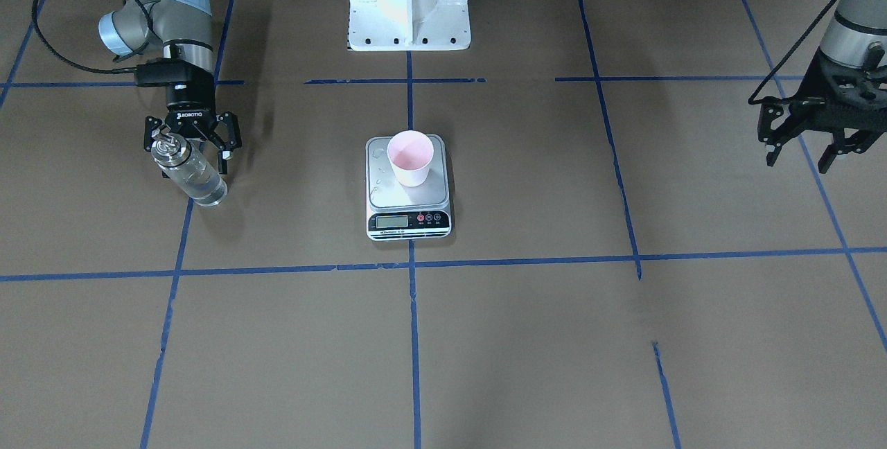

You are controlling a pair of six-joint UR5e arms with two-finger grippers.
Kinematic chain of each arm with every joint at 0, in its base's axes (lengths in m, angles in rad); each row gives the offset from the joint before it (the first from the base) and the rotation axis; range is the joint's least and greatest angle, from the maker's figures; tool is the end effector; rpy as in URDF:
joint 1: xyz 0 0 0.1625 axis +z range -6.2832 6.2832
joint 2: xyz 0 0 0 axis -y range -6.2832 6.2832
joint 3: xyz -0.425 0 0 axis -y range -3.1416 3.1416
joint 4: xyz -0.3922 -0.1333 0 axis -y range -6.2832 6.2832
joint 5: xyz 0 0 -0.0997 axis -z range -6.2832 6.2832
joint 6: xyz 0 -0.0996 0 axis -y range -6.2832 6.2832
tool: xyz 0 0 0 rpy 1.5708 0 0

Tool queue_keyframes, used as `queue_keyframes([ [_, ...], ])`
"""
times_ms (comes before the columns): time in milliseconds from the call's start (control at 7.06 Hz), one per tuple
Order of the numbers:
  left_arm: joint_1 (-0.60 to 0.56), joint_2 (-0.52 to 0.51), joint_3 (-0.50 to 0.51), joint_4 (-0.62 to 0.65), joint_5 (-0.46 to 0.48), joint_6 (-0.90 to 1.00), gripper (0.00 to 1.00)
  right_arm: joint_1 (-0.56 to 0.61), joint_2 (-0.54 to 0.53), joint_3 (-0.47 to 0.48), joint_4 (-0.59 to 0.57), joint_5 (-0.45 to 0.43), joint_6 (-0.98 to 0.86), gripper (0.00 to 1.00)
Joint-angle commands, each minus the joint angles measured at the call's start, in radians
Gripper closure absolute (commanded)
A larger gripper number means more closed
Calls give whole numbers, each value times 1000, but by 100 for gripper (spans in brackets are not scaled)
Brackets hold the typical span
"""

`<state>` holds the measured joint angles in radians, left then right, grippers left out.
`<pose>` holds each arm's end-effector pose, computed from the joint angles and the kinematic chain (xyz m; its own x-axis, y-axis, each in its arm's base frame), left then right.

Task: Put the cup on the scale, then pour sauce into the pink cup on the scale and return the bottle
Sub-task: 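Lift the bottle with the right gripper and carry it beside the pink cup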

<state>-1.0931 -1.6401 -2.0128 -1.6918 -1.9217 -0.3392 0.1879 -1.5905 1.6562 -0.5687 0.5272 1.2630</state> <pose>0.1452 -0.4959 0.4111 0.8217 0.3389 -0.4581 -0.1033 0.8792 0.4651 -0.4256 -0.3042 0.4985 0.7051 -0.0211 0.7088 -0.6550 0.3635 0.6625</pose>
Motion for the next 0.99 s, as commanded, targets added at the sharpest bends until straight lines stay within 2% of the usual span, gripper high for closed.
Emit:
queue_keyframes([
  [0, -1, -1, -3, 3, 3, -1, 30, 10, 17, -15, 1, -13, 6, 0],
  [283, -1, -3, -3, 3, 3, -1, 30, 18, 15, -21, 1, -13, 4, 1],
  [425, -1, -3, -3, 3, 3, -1, 30, 24, 15, -22, 1, -13, 4, 4],
  [567, -1, -4, -3, 3, 3, -1, 30, 25, 15, -24, 1, -13, 4, 12],
  [708, -1, -4, -3, 3, 4, -3, 30, 25, 18, -23, 3, -13, 4, 60],
  [850, -1, -4, -3, 3, 4, -3, 30, 27, 17, -23, 6, -13, -7, 100],
])
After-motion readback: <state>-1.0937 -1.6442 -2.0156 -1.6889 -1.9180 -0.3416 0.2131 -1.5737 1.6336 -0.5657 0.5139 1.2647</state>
